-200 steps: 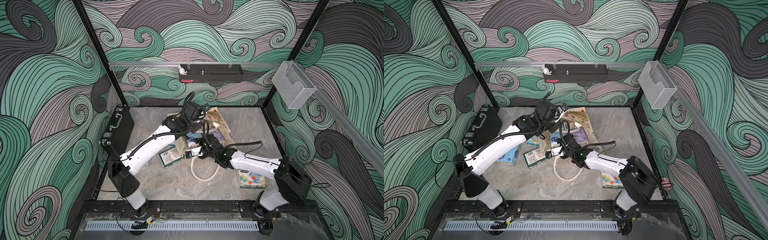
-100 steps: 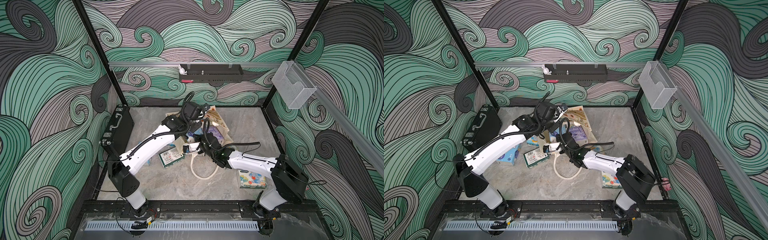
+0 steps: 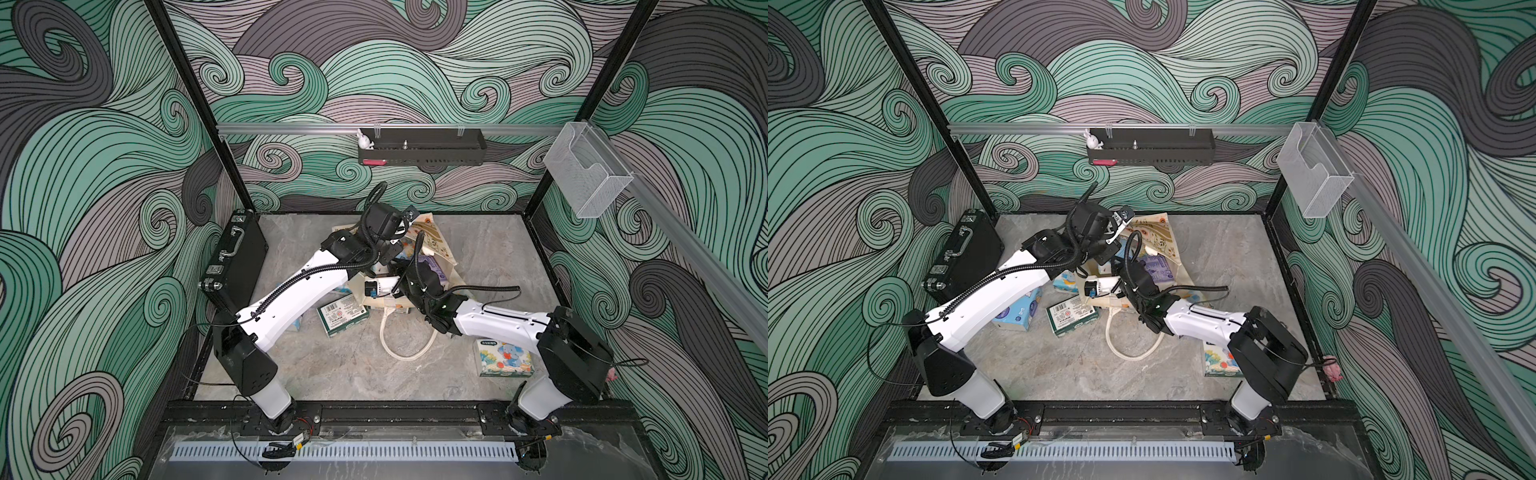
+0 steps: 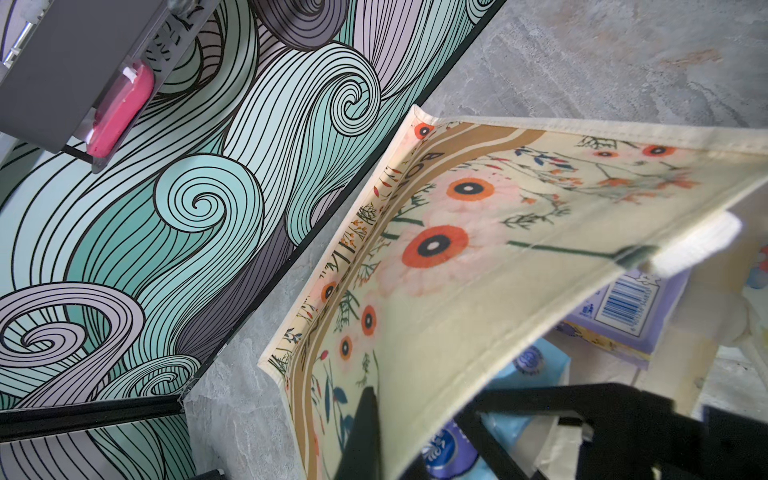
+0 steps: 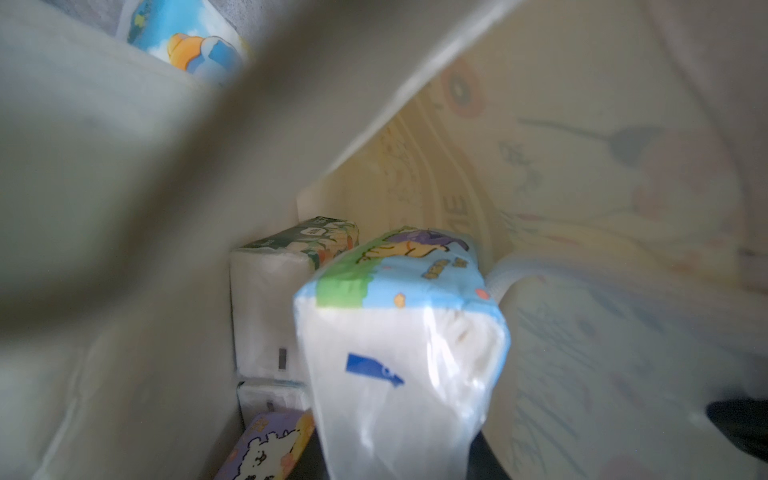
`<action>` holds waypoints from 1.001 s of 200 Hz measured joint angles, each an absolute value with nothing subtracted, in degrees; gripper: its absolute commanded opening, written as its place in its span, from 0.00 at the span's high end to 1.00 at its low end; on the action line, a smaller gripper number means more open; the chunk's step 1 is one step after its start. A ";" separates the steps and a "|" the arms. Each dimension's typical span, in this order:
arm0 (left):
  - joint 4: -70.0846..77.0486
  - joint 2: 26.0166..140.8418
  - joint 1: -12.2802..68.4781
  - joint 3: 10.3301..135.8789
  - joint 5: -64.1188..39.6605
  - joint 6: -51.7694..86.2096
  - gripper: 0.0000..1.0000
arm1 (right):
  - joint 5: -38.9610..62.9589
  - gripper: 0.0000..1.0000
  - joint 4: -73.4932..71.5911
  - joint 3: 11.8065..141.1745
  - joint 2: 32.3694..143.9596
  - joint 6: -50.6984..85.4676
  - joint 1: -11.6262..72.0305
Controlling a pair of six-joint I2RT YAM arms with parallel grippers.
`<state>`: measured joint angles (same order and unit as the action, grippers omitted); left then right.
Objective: Put tissues into the canvas bag
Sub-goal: Adjust the pack of facial tissues in the canvas bag.
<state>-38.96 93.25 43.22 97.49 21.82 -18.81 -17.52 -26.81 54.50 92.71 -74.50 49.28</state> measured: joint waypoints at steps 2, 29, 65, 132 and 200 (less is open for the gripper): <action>-38.96 93.25 43.20 97.49 21.85 -18.83 1.00 | -17.30 0.79 -26.81 54.65 92.82 -74.43 49.17; -38.92 93.25 42.94 97.49 21.76 -18.92 1.00 | -13.15 0.77 -30.11 56.31 96.90 -74.15 47.07; -38.76 93.25 42.70 97.49 21.23 -19.07 1.00 | -8.14 0.77 -34.39 58.83 104.36 -73.25 45.06; -38.24 93.25 42.02 97.49 21.41 -19.99 1.00 | -9.98 0.73 -37.15 65.28 110.15 -71.90 44.36; -38.74 93.25 42.00 97.47 20.88 -20.12 1.00 | -6.31 0.78 -38.22 51.81 100.05 -64.27 40.88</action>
<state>-38.74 93.25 42.00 97.47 20.88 -20.12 -6.31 -38.22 51.81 100.05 -64.27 40.88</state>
